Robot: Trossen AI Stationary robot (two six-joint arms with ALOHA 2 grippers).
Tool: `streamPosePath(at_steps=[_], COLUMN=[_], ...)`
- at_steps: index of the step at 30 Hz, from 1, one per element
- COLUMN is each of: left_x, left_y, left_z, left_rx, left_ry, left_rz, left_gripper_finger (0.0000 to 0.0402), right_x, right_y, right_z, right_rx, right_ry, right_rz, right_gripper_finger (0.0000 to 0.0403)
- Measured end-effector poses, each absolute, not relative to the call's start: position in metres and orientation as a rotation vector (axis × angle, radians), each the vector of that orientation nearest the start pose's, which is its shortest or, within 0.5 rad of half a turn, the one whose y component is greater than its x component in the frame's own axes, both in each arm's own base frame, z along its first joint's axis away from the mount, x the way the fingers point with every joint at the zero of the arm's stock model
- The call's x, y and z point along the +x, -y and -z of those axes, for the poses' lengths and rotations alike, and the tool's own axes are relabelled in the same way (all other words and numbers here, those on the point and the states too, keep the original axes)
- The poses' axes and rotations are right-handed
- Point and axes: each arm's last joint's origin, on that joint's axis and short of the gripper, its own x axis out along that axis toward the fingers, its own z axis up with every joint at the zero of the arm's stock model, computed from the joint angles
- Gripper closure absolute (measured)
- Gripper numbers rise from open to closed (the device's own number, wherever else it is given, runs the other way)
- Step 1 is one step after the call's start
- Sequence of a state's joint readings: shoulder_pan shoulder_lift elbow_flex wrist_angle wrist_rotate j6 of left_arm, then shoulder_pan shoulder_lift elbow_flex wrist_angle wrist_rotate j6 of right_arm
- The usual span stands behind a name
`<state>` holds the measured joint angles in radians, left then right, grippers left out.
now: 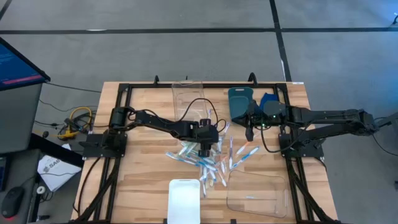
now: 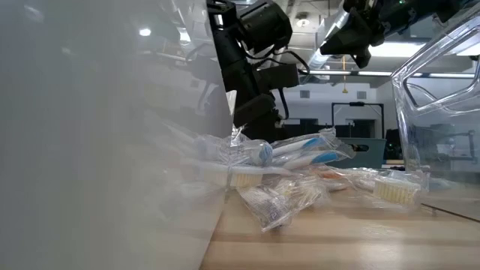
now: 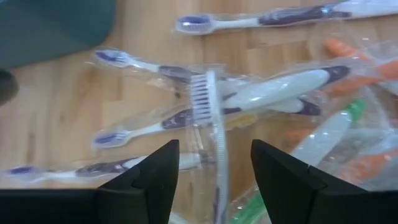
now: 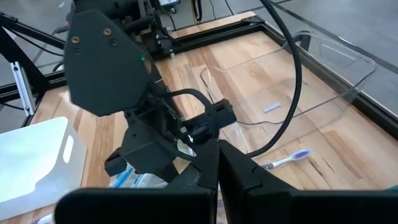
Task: Pick & Place Toothbrushes
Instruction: Put the purple toothbrush into the green bin
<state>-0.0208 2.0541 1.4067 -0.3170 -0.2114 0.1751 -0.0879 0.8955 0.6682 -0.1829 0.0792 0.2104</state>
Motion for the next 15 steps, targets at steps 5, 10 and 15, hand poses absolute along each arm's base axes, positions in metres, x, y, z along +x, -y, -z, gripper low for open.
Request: streamPosePath(at_steps=[5, 10, 15], left_x=[0.4291, 0.4290, 0.4300], left_y=[0.0055, 0.0058, 0.0044], left_z=[-0.1583, -0.1583, -0.1554], left_rx=[0.267, 0.267, 0.268], left_ry=[-0.973, -0.973, -0.975], left_rz=[-0.068, -0.069, -0.076], left_gripper_finger=[0.0232, 0.0248, 0.0248], right_x=[0.1949, 0.1949, 0.1949], right_y=[0.0195, 0.0195, 0.0195], right_z=[-0.2743, -0.2745, -0.2745], right_rx=[0.209, 0.209, 0.209], right_ry=[-0.391, -0.389, -0.389], right_rz=[0.207, 0.207, 0.207], right_gripper_finger=[0.0403, 0.0403, 0.0403])
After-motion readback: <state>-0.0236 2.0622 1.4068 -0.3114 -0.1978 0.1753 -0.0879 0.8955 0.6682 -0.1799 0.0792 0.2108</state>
